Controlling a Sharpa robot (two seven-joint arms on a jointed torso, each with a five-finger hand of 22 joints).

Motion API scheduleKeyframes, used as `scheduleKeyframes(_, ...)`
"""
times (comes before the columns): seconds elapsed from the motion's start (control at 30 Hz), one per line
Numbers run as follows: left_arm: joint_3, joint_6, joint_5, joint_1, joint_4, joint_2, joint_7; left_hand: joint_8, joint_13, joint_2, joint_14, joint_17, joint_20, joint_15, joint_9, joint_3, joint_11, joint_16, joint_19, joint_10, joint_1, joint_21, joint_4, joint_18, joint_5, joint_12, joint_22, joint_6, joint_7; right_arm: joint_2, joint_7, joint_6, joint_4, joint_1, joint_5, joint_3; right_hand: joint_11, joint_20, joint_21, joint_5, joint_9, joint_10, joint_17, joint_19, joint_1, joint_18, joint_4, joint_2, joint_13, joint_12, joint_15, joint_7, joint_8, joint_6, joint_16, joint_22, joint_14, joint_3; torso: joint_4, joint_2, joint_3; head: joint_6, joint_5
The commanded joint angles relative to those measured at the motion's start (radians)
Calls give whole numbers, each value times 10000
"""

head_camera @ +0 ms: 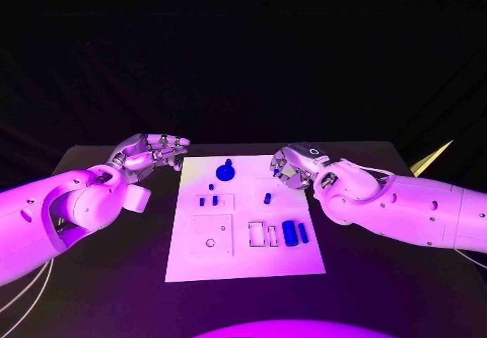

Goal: Assemble the parts on the task board

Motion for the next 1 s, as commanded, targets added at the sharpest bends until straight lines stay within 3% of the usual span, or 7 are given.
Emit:
scheduleKeyframes(0.03, 9, 9, 32, 4, -17, 24, 7, 227, 138, 86, 95, 80, -7, -25, 200, 55, -37, -132, 316, 47, -119, -132, -102, -300, 6, 46, -143, -142, 7, -12, 175, -302, 428, 5, 158, 11, -353, -48, 189, 150, 290, 496, -33, 429, -45, -144, -264, 398, 170, 118, -84, 54, 211, 138, -54, 1731, 451, 553, -1, -6, 3, 38, 117)
scheduleKeyframes(0.2, 7, 18, 91, 4, -101, 91, 8, 229, 142, 80, 104, 88, -6, -23, 211, 52, -35, -136, 322, 43, -127, -132, -106, -300, 4, 46, -145, -154, 9, 213, 352, -407, 1020, -56, 291, 13, -353, -49, 177, 149, 294, 501, -44, 426, -53, -141, -273, 392, 170, 113, -90, 56, 212, 139, -62, 1727, 449, 558, 13, -11, 7, 55, 347)
scheduleKeyframes(0.4, 5, 4, 158, 5, -189, 202, 20, 232, 145, 77, 108, 94, -5, -22, 219, 50, -34, -140, 324, 42, -134, -134, -107, -301, 3, 46, -147, -161, 9, 764, 428, -112, 1302, -309, 101, -21, -353, -52, 147, 150, 298, 503, -55, 417, -57, -134, -283, 391, 169, 105, -94, 58, 210, 137, -69, 1715, 446, 568, 19, -34, -28, 41, 632)
scheduleKeyframes(0.6, 3, -52, 189, 8, -269, 353, 13, 236, 147, 77, 110, 98, -4, -21, 226, 48, -34, -144, 326, 42, -141, -136, -106, -301, 3, 47, -149, -163, 9, 1251, 421, 264, 1217, -636, -146, -72, -351, -55, 136, 150, 301, 502, -43, 414, -63, -132, -293, 391, 168, 96, -96, 62, 207, 132, -60, 1711, 448, 577, 58, -19, -35, -34, 911)
scheduleKeyframes(0.83, 0, -107, 202, 12, -360, 565, 2, 241, 150, 83, 112, 101, -3, -20, 233, 49, -34, -148, 327, 45, -146, -138, -104, -301, 3, 50, -150, -162, 8, 1626, 425, 664, 996, -986, -256, -111, -349, -56, 147, 149, 303, 501, -56, 416, -70, -133, -300, 391, 167, 88, -97, 67, 203, 126, -70, 1717, 446, 583, 39, -6, -26, -106, 1200)
scheduleKeyframes(1.0, 1, -112, 204, 17, -381, 669, 8, 241, 150, 83, 112, 101, -3, -20, 233, 49, -34, -148, 327, 45, -146, -138, -104, -301, 3, 50, -150, -162, 8, 1788, 360, 804, 825, -1166, -360, -131, -348, -57, 129, 148, 304, 500, -64, 411, -74, -130, -302, 390, 167, 84, -97, 69, 202, 124, -75, 1710, 444, 585, 28, -1, -31, -168, 1308)
